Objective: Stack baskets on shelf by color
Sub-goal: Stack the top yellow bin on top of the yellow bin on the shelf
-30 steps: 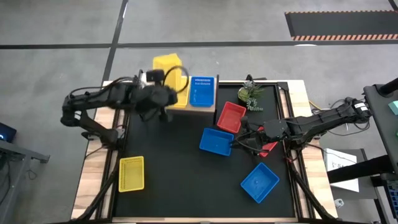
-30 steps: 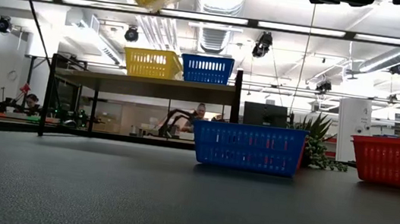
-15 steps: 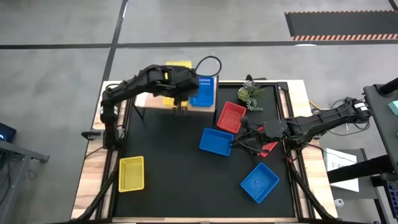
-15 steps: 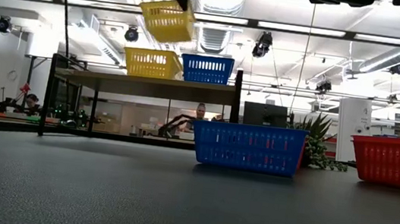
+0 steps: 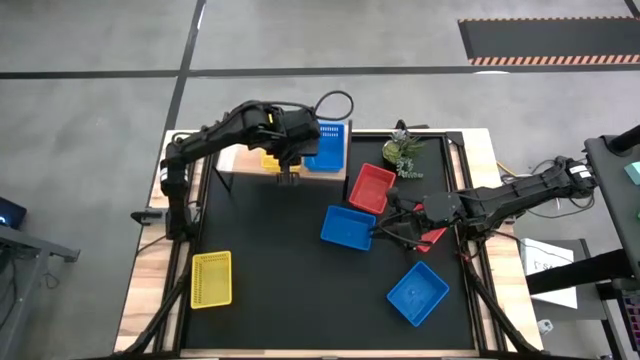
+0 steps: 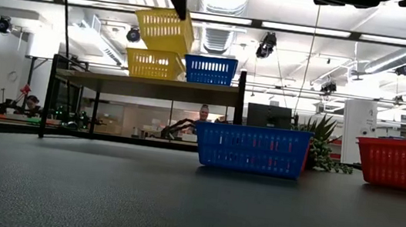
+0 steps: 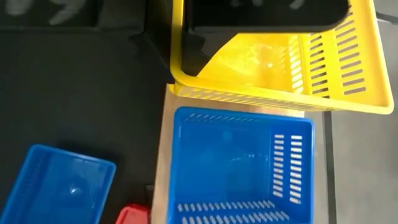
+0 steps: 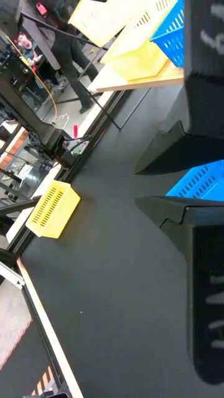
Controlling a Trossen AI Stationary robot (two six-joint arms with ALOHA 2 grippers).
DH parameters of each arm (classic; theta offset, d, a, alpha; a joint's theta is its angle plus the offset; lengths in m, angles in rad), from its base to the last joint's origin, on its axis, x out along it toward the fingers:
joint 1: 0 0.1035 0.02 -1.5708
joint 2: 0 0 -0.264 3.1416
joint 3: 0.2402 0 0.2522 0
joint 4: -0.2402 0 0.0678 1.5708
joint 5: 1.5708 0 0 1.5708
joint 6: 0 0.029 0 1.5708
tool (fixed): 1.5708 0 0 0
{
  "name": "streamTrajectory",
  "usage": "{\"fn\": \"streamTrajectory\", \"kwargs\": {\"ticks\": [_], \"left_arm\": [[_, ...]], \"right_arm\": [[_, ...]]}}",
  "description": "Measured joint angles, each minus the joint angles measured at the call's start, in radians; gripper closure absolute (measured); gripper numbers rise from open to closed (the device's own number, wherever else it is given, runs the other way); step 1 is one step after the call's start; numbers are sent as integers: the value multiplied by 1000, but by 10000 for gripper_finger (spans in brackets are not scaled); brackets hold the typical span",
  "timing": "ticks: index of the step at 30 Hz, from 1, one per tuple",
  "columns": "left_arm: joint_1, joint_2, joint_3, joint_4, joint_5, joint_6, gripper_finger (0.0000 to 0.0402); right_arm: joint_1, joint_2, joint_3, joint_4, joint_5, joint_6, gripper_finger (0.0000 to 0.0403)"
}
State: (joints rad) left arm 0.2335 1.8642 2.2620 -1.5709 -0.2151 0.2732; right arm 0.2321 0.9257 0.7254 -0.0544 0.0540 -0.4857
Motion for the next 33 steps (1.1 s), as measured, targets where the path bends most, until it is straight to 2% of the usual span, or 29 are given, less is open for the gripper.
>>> {"fn": "streamTrajectory", "kwargs": {"ticks": [26, 33], "left_arm": [[28, 1, -215, 85, -8, 43, 401], [29, 1, -220, 97, -11, 49, 362]], "right_arm": [[0, 0, 0, 0, 0, 5, 345], [0, 0, 0, 0, 0, 7, 345]]}}
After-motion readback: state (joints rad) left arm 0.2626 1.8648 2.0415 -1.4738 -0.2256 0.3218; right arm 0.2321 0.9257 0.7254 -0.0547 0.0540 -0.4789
